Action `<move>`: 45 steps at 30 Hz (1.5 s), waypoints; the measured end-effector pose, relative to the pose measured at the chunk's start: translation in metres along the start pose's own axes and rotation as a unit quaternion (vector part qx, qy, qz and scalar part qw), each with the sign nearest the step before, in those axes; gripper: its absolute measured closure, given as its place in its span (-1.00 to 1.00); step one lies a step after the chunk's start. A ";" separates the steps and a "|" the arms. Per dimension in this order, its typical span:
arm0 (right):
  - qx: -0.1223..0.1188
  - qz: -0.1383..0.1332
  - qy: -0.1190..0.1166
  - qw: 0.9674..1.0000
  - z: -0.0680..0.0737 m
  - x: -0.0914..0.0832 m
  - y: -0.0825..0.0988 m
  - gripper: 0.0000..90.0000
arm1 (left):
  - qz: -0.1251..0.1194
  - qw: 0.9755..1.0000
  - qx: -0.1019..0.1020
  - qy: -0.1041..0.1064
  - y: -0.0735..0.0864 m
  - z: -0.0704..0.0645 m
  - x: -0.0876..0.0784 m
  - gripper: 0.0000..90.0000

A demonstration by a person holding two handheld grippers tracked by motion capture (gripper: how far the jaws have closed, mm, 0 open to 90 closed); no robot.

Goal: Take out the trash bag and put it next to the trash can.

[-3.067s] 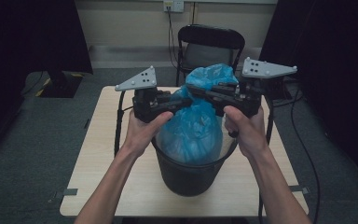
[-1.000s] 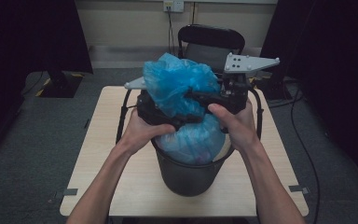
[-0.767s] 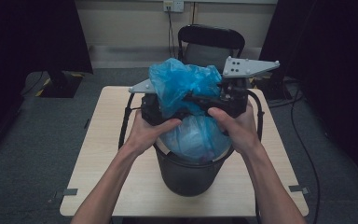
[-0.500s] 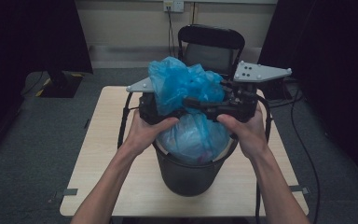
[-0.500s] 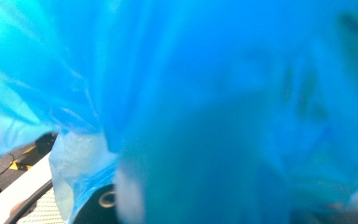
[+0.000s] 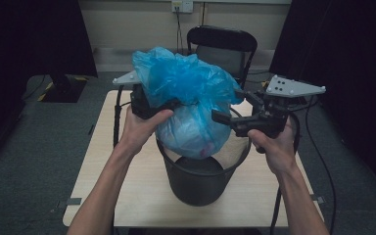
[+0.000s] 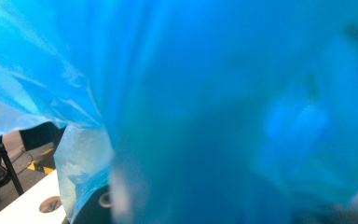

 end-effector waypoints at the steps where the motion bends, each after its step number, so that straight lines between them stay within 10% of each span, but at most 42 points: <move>1: 0.002 -0.001 0.001 1.000 -0.002 0.000 0.003 -0.64 | -0.001 1.000 0.001 0.001 -0.002 0.000 -0.001 1.00; 7: 0.008 -0.013 -0.001 1.000 -0.006 -0.002 0.013 -0.63 | -0.003 1.000 0.008 -0.007 -0.016 0.004 -0.012 1.00; 14: -0.028 -0.083 0.002 0.996 0.000 -0.018 -0.001 -0.09 | -0.010 1.000 0.002 -0.023 -0.021 0.012 -0.025 1.00; 21: -0.030 -0.084 0.016 0.996 -0.002 -0.020 -0.002 -0.15 | -0.019 0.999 -0.002 -0.042 -0.025 0.023 -0.038 1.00; 35: 0.001 0.052 0.015 0.999 -0.009 0.034 0.021 -0.36 | -0.042 0.997 -0.023 -0.058 -0.032 0.038 -0.046 1.00; 45: 0.016 0.086 0.035 0.996 -0.024 0.076 0.014 0.47 | -0.041 0.996 -0.027 -0.080 -0.032 0.054 -0.056 1.00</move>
Point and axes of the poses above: each handheld gripper's, and its own axes: x roughly forward along the jaws, y roughly out of its underside, z roughly to its left, the point moved 7 cm from there along x, roughly forward along the jaws, and after that the axes turned 1 degree about -z, right-handed, at the moved point
